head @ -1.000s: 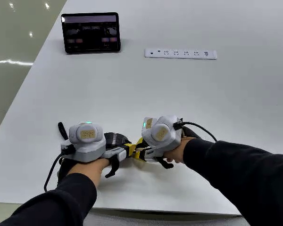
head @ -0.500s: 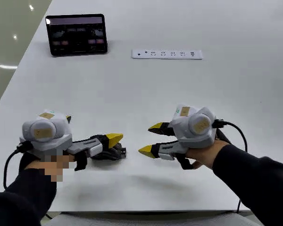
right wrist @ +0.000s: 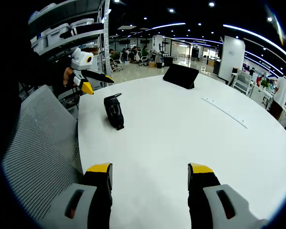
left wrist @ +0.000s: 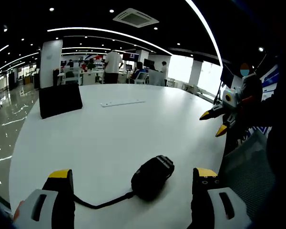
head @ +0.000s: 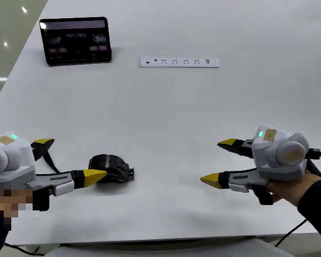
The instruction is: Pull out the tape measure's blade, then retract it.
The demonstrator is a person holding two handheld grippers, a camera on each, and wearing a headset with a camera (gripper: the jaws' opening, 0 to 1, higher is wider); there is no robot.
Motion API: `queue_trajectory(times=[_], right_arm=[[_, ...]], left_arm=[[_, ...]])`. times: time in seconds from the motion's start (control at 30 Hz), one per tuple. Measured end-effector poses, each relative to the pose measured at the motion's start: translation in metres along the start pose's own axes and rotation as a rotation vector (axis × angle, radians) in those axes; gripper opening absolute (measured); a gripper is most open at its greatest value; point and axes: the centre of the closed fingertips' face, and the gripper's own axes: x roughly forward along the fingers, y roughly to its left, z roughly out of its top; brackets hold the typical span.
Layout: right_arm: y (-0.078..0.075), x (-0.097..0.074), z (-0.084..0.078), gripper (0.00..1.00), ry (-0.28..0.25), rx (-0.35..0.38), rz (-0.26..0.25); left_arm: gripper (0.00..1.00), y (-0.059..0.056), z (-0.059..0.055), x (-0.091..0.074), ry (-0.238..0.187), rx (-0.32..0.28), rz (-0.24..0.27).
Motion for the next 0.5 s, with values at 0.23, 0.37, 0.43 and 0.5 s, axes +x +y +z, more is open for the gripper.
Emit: queue_trajectory(times=[0.23, 0.37, 0.43, 0.5], right_arm=[[-0.022, -0.035, -0.038, 0.73, 0.009, 0.061, -0.082], [-0.031, -0.045, -0.063, 0.8, 0.024, 0.101, -0.124], [-0.032, -0.05, -0.071, 0.86, 0.027, 0.112, -0.14], [-0.035, -0.056, -0.076, 0.92, 0.027, 0.09, -0.158]], left_arm=[[1.0, 0.011, -0.021, -0.02, 0.033, -0.035, 0.005], [1.0, 0.014, -0.032, -0.024, 0.052, -0.031, 0.017], [1.0, 0.015, -0.037, -0.026, 0.062, -0.028, 0.023], [1.0, 0.017, -0.038, -0.029, 0.063, -0.026, 0.033]])
